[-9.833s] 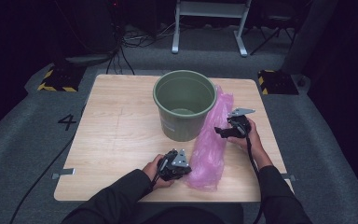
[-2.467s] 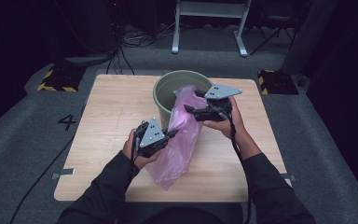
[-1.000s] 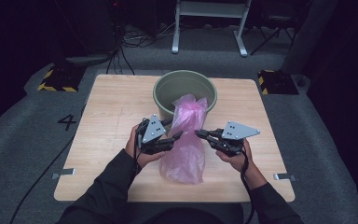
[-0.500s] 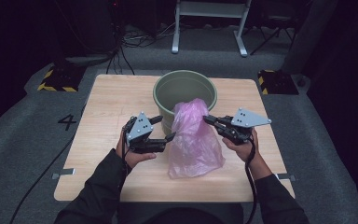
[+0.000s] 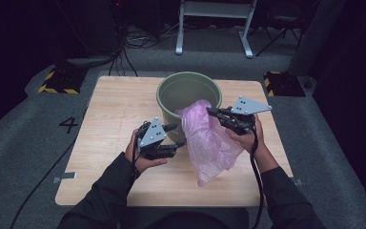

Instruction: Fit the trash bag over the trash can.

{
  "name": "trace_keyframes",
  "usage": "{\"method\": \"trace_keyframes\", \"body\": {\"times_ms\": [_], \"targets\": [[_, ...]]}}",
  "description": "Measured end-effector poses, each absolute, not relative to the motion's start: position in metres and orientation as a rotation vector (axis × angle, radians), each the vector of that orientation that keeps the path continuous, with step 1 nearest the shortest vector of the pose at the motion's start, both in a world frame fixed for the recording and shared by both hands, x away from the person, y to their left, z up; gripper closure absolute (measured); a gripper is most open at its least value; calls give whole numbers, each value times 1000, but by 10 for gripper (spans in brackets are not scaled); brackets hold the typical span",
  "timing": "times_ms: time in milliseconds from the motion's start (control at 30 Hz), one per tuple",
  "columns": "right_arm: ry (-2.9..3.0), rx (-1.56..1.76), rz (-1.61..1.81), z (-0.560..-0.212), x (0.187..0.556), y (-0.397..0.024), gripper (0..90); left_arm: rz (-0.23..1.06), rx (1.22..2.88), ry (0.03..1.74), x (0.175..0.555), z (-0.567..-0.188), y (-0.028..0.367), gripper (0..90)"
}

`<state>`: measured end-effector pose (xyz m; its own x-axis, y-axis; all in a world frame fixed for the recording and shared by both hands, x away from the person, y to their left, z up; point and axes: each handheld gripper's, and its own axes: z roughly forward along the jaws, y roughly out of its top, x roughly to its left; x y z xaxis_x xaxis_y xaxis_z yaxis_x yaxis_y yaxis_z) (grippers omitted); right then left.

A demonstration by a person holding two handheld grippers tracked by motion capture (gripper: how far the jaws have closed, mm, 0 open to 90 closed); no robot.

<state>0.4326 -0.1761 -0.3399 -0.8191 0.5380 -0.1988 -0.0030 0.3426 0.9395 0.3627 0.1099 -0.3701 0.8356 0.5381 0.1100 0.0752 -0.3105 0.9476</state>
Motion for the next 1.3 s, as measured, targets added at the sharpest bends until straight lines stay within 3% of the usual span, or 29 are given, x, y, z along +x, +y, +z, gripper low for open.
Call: {"method": "trace_keyframes", "body": {"times_ms": [167, 267, 367, 533, 633, 867, 1300], "targets": [[2146, 470, 1483, -338, 436, -174, 897, 471, 1860, 407, 360, -368, 101, 264], [2151, 467, 1477, -338, 436, -172, 896, 482, 1865, 397, 361, -367, 93, 284], [2151, 462, 1477, -338, 436, -172, 892, 529, 1870, 419, 363, -366, 87, 371], [2160, 456, 1464, -338, 434, -171, 875, 600, 1850, 429, 365, -364, 89, 663], [2158, 454, 1457, -338, 434, -173, 864, 638, 1838, 442, 367, -363, 91, 773], [2137, 480, 1425, -336, 436, -175, 859, 683, 1848, 463, 370, -360, 96, 893], [2079, 522, 1457, -325, 418, -197, 484, 746, 1851, 517, 376, -358, 99, 900]]}}
